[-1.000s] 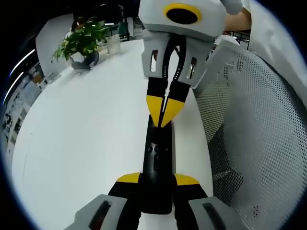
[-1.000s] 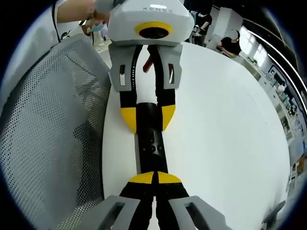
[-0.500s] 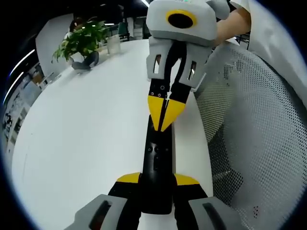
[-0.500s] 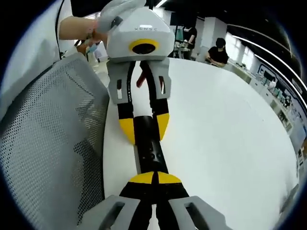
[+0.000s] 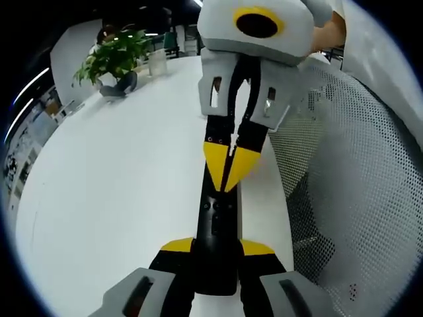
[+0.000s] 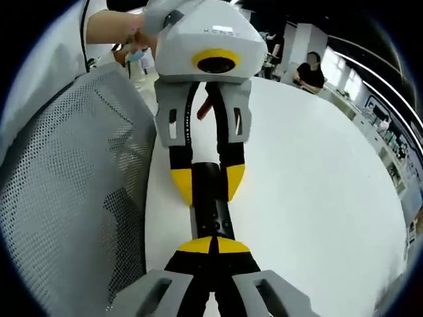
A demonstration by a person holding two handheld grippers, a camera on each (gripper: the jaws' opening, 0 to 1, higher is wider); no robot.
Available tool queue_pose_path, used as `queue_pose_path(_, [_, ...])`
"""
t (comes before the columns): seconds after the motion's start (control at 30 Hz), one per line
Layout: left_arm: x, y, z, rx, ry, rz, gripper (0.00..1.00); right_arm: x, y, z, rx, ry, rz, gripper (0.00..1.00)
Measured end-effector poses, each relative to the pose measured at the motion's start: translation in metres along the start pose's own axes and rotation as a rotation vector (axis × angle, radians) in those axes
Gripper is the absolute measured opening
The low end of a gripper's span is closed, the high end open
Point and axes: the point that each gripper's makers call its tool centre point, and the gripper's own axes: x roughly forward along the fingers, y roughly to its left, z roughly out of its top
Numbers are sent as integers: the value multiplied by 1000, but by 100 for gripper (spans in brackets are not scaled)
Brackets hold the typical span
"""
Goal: Press the specified remote control buttons in sequence, fully releasing each button before pressing the next.
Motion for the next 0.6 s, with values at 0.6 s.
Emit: queue_pose_path(0.6, [0,-1,0,1,3,-4,23,11,5,2,-135,123,-20,0])
